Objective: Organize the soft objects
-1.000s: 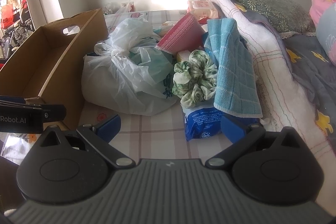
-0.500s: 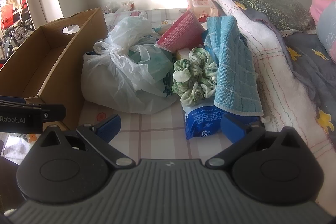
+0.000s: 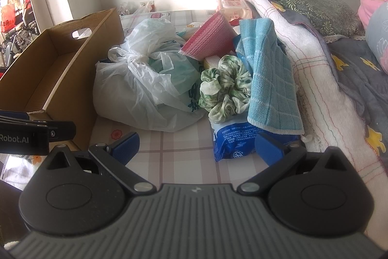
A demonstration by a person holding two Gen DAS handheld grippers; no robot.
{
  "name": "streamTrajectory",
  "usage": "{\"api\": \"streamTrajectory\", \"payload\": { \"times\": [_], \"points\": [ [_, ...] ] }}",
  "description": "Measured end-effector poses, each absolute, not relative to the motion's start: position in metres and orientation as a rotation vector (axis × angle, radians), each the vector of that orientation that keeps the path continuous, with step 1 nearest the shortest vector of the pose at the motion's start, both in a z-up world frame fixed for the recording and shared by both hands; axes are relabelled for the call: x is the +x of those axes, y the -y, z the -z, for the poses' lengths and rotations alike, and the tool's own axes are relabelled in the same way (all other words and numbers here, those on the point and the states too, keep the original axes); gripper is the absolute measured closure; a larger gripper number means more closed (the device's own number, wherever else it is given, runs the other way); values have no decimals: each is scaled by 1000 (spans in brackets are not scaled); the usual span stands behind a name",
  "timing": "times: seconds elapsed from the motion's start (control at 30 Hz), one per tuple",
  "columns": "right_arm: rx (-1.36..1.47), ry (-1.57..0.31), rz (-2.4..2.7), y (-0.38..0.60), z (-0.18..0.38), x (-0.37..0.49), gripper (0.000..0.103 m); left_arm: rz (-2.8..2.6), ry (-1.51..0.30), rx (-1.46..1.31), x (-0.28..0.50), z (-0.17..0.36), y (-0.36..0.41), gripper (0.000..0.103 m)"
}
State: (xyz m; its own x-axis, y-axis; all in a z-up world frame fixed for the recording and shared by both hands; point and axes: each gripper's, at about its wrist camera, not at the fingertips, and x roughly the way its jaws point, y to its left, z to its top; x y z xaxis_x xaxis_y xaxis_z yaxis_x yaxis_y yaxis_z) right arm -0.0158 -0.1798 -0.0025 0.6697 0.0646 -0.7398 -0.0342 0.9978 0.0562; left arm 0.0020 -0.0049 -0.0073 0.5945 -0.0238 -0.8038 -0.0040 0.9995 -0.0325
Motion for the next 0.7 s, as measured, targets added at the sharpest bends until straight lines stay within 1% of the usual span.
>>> {"api": "streamTrajectory", "payload": {
  "times": [0.43, 0.7],
  "points": [
    [66, -828, -28, 189, 3, -18, 1, 43, -917, 4, 4, 4, 12, 0],
    [151, -766, 26, 218, -1, -21, 1, 132, -861, 59, 24, -12, 27, 0]
  ]
}}
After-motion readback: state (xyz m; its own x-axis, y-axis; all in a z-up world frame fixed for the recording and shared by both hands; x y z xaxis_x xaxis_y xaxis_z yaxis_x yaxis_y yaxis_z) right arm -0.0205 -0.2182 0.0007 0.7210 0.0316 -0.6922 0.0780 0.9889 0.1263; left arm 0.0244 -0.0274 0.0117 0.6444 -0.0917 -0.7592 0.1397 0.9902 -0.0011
